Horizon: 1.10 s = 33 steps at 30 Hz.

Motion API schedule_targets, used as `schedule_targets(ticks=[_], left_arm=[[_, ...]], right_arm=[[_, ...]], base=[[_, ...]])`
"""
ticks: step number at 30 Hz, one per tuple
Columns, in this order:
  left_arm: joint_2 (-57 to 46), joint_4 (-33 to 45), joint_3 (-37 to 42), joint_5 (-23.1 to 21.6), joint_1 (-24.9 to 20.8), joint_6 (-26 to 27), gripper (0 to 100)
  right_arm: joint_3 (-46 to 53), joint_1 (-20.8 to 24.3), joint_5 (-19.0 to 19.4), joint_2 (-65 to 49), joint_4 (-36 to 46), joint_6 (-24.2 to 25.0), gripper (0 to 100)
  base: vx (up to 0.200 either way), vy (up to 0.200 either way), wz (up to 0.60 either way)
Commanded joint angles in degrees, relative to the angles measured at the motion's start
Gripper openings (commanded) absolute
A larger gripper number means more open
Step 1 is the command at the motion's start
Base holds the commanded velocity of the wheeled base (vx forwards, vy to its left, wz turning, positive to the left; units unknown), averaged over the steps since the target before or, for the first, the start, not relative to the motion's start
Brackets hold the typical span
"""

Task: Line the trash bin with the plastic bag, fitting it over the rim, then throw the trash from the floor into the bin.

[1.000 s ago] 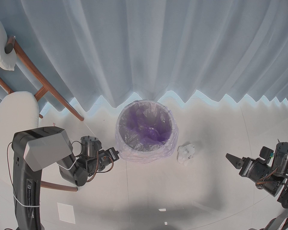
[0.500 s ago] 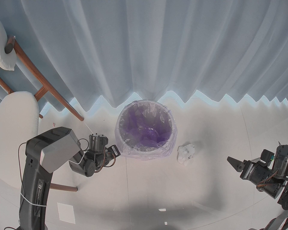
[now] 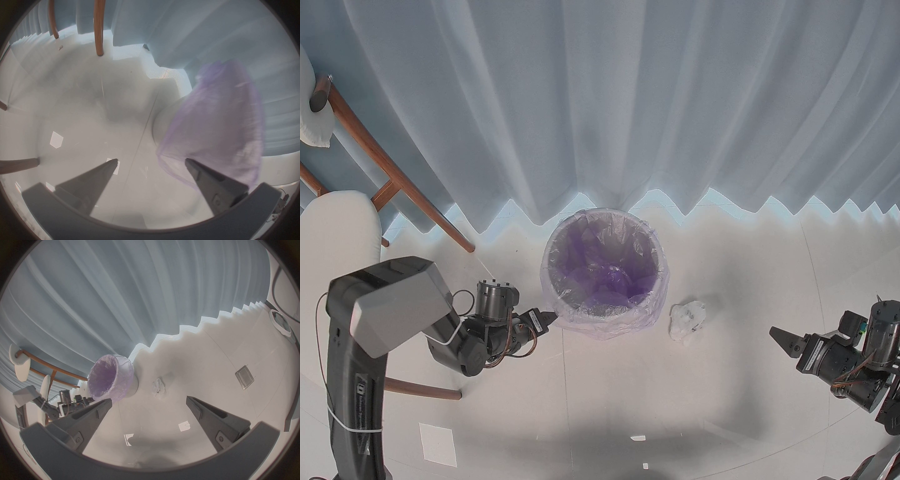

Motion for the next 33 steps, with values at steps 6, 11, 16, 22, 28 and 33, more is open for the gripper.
schedule_targets(ticks=[6, 11, 16, 22, 28, 33], left_arm=[[-43.66, 0.04, 27.67, -1.64, -2.9, 0.15, 100], [-59.75, 0.48, 35.05, -6.12, -3.6, 1.82, 100], [-69.86, 1.79, 36.81, -7.88, -2.37, 3.76, 100], [-71.79, 1.79, 36.55, -7.7, 4.48, 12.28, 100], [-71.7, 1.79, 35.67, -5.77, 10.28, 19.14, 100], [-71.7, 1.88, 33.64, -1.2, 10.11, 19.23, 100]], right_arm=[[-11.2, -0.02, 4.32, 21.96, -0.84, 1.29, 100], [-18.06, 0.15, 5.37, 32.25, -3.92, 1.11, 100], [-25.0, 0.07, 7.3, 41.92, -8.58, 1.29, 100], [-32.65, 0.07, 8.53, 50.0, -10.95, 1.29, 100], [-43.72, 0.07, 8.8, 55.71, -9.02, 1.37, 100], [-50.31, 0.07, 8.8, 57.47, -5.68, 1.99, 100]], base=[[0.0, 0.0, 0.0], [0.0, 0.0, 0.0], [0.0, 0.0, 0.0], [0.0, 0.0, 0.0], [0.0, 0.0, 0.0], [0.0, 0.0, 0.0]])
